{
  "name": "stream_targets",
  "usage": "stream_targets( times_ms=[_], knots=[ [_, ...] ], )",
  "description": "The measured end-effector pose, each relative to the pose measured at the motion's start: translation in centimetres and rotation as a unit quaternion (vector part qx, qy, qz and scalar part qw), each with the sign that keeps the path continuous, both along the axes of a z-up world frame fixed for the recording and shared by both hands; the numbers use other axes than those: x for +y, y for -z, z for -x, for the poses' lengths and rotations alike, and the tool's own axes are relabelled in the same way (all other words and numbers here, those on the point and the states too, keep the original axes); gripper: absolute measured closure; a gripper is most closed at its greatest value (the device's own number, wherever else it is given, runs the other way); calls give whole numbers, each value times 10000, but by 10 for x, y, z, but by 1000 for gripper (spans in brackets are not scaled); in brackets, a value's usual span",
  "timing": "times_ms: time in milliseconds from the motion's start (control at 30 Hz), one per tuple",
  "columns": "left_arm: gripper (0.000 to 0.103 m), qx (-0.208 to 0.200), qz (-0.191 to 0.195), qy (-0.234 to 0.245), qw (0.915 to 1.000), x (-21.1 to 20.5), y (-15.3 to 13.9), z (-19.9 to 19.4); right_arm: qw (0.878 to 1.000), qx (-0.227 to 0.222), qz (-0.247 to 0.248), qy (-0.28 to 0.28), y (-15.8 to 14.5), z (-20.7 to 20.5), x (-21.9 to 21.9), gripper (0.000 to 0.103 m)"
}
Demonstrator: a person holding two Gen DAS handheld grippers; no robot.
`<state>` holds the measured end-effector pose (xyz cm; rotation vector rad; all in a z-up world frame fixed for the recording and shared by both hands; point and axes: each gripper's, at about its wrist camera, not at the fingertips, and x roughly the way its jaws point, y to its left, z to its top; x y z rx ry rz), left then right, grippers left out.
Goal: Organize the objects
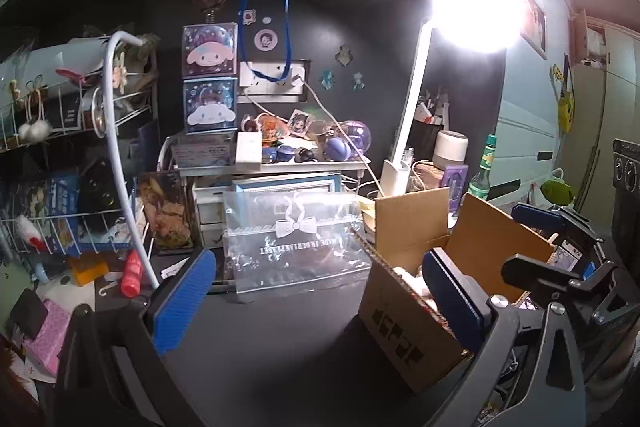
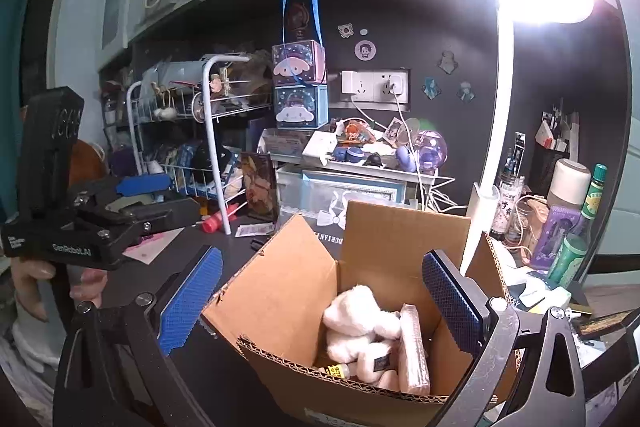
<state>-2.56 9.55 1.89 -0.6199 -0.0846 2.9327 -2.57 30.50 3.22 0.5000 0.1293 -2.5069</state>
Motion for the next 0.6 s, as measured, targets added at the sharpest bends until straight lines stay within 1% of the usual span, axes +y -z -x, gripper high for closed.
stream_targets(
  times_ms=[233,600],
  knots=[
    [0,-57,-28,-75,10000,-4,1,2,10000,37,-14,21,-3,0,-1,2],
    [0,-148,-75,-50,9998,-8,3,6,10000,42,-68,19,-4,-1,-3,2]
  ],
)
